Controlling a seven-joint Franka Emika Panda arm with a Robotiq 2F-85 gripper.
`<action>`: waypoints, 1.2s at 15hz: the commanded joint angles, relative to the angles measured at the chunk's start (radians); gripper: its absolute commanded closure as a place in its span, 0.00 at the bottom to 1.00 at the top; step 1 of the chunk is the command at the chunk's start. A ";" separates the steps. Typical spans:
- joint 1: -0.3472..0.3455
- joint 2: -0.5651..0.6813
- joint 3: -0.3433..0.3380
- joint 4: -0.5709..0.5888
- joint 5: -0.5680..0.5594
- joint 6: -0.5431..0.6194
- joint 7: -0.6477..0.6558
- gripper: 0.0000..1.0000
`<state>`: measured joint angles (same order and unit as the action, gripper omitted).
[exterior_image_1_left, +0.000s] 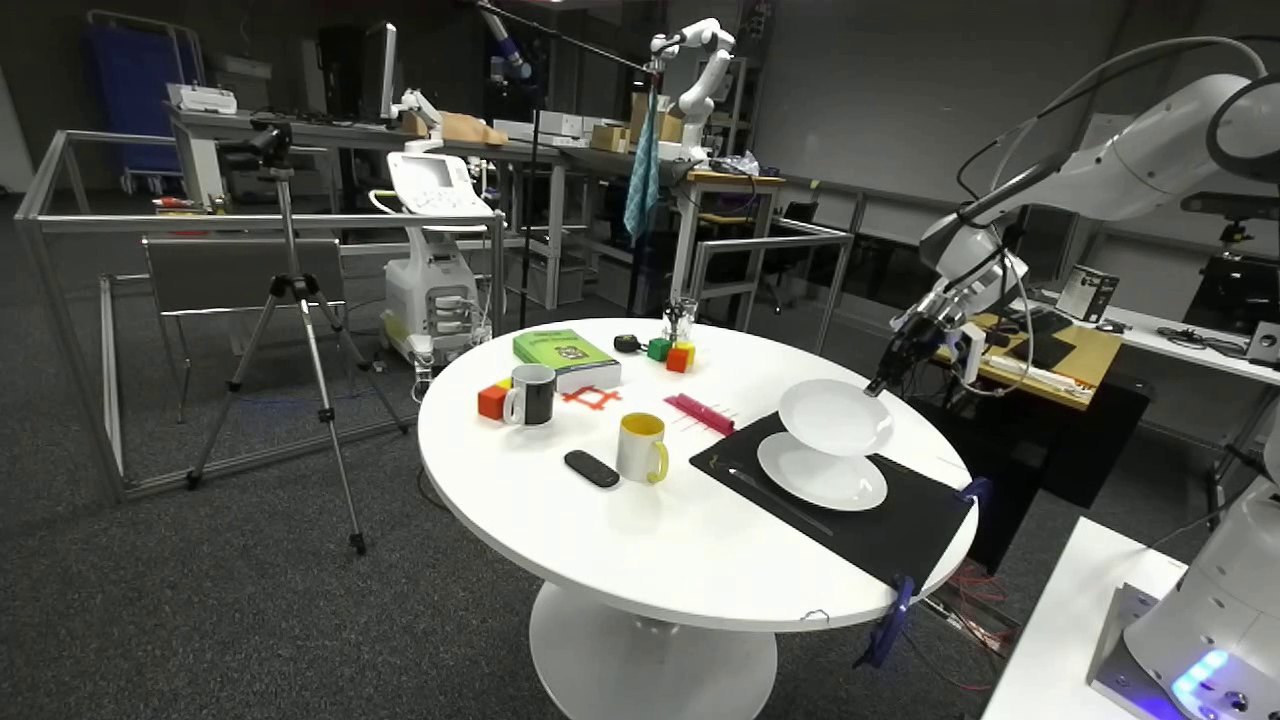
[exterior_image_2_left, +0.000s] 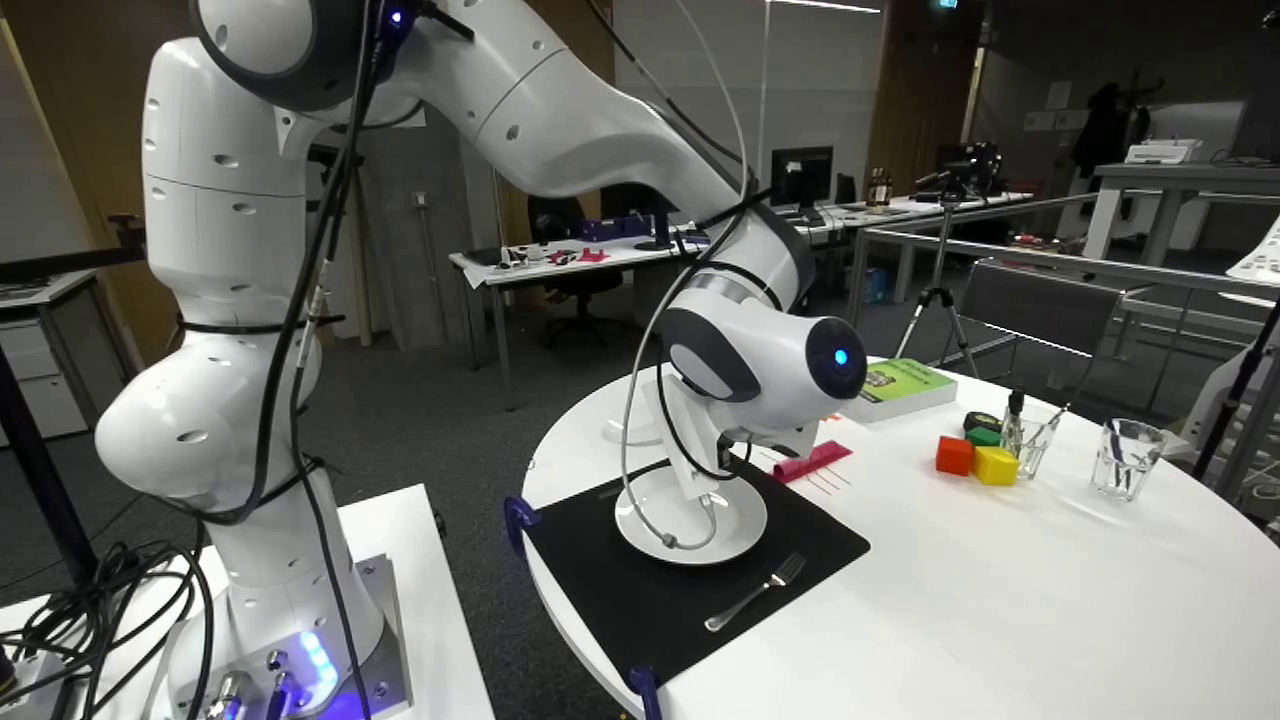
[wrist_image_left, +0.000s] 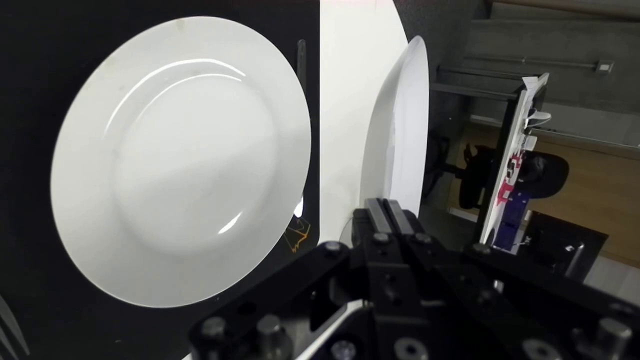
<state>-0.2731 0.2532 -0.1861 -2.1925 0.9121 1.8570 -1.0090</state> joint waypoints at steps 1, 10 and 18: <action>-0.004 0.014 0.001 0.009 0.014 -0.008 -0.006 0.99; -0.041 0.056 -0.012 0.043 0.040 -0.027 -0.013 0.99; -0.079 0.122 -0.024 0.099 0.138 -0.038 0.004 0.99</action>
<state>-0.3316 0.3446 -0.2101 -2.1348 0.9968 1.8561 -1.0090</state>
